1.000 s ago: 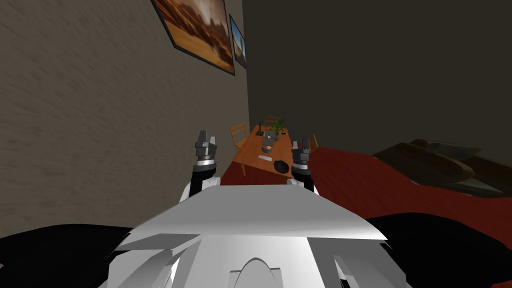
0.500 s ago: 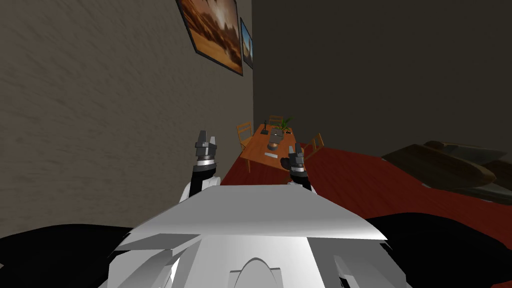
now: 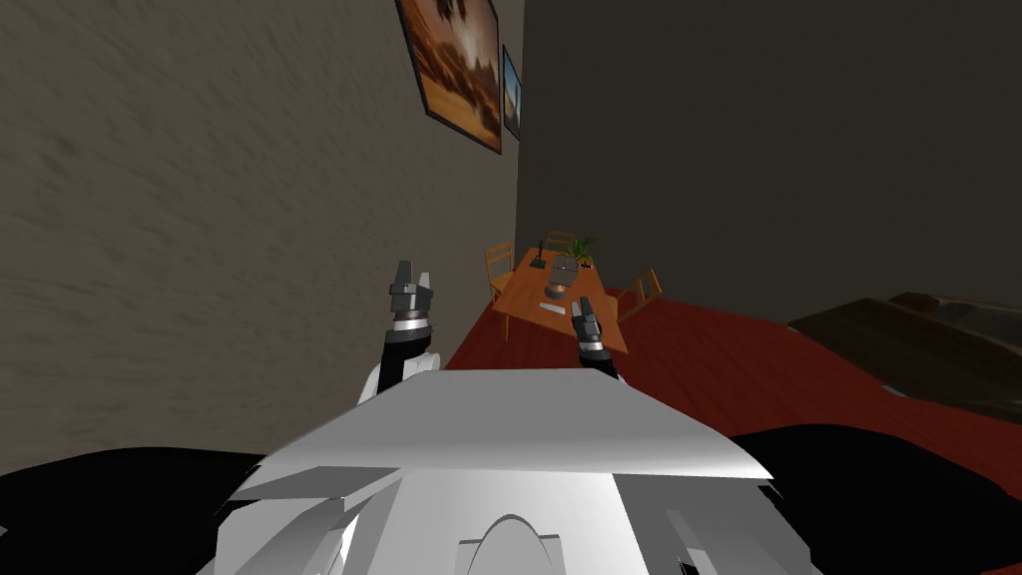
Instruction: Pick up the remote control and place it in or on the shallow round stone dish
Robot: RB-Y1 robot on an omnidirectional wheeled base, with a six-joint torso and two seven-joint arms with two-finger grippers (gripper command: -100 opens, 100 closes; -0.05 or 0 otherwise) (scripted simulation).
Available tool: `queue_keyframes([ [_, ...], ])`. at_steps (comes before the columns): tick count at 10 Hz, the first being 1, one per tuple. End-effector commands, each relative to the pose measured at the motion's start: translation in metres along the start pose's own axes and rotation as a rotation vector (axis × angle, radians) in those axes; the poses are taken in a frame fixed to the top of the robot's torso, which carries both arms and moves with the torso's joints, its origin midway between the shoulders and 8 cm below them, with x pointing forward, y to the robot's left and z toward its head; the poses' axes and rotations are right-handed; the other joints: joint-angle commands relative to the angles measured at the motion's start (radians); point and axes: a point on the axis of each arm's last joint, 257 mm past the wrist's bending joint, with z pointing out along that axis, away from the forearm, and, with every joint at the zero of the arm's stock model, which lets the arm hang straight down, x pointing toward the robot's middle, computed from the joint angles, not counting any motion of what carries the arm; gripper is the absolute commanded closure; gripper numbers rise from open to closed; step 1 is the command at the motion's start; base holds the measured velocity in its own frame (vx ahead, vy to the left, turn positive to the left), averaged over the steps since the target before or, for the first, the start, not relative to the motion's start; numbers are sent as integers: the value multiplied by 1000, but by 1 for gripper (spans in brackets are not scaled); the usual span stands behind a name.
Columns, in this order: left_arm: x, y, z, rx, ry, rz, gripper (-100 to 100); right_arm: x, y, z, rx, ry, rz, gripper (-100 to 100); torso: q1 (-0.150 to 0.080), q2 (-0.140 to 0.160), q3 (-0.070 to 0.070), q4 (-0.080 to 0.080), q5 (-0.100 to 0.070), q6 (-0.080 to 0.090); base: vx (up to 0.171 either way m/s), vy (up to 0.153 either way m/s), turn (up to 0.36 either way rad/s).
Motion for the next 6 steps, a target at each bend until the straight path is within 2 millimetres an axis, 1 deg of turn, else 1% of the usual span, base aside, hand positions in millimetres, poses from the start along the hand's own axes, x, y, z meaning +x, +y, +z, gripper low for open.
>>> queue_keyframes([
  [1, 0, 0, 0, 0, 0, 0, 0, 6, -16, -11, 27, 37, -12, -100, 0, 0, 0, 0, 0, 0, -47, 119, 172],
  [2, 0, 0, 0, 0, 0, 0, 0, 6, -26, -17, 52, 39, -14, -100, 0, -1, 0, 0, 0, -1, -27, 88, 59],
  [3, 0, 0, 0, 0, 0, 0, 0, 11, -39, -28, 80, 75, -27, -100, -2, -2, -1, 0, 0, 0, -25, 112, 125],
  [4, 0, 0, 0, 0, 0, 0, 0, 11, -47, -32, 99, 77, -30, -100, -1, -2, -1, -1, 0, 0, -43, 103, 80],
  [5, 0, 0, 0, 0, 0, 0, 0, 16, -60, -46, 130, 116, -46, -100, -2, -1, -1, 0, 0, 0, -55, 105, 192],
  [6, 0, 0, 0, 0, 0, 0, 0, 16, -67, -50, 148, 118, -48, -100, -2, -1, 0, 0, 0, 0, -28, 87, 89],
])
